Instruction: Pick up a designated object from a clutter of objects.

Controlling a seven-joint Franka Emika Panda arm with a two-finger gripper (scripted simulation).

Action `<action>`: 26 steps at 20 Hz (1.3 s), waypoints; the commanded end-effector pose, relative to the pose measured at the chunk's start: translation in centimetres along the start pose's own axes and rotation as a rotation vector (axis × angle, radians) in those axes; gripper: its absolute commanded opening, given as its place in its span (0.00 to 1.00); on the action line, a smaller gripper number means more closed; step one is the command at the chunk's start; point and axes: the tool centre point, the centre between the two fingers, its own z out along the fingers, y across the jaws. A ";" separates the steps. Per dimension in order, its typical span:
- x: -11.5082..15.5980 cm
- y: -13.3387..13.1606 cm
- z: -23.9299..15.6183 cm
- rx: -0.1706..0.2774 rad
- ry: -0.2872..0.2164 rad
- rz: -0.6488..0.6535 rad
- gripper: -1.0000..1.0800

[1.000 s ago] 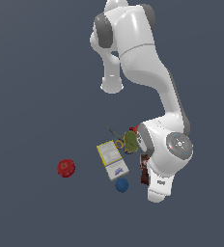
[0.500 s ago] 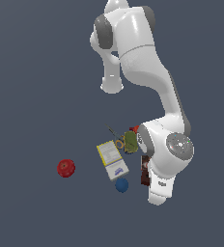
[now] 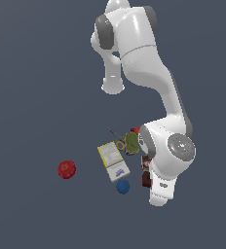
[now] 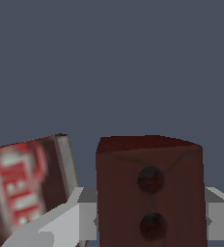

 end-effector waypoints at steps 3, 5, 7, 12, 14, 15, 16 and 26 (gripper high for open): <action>-0.1 -0.2 -0.6 -0.001 0.001 0.000 0.00; -0.2 -0.5 -1.0 -0.001 0.000 0.000 0.00; -0.3 -0.8 -1.5 -0.001 0.000 0.000 0.00; -0.6 -2.1 -3.6 0.000 -0.001 0.000 0.00; -0.8 -2.8 -4.7 0.000 -0.002 0.000 0.00; -1.0 -3.2 -5.3 0.001 -0.002 0.000 0.00; -1.1 -3.5 -6.0 0.001 -0.002 0.000 0.00; -2.4 -8.1 -13.7 0.004 -0.006 -0.001 0.00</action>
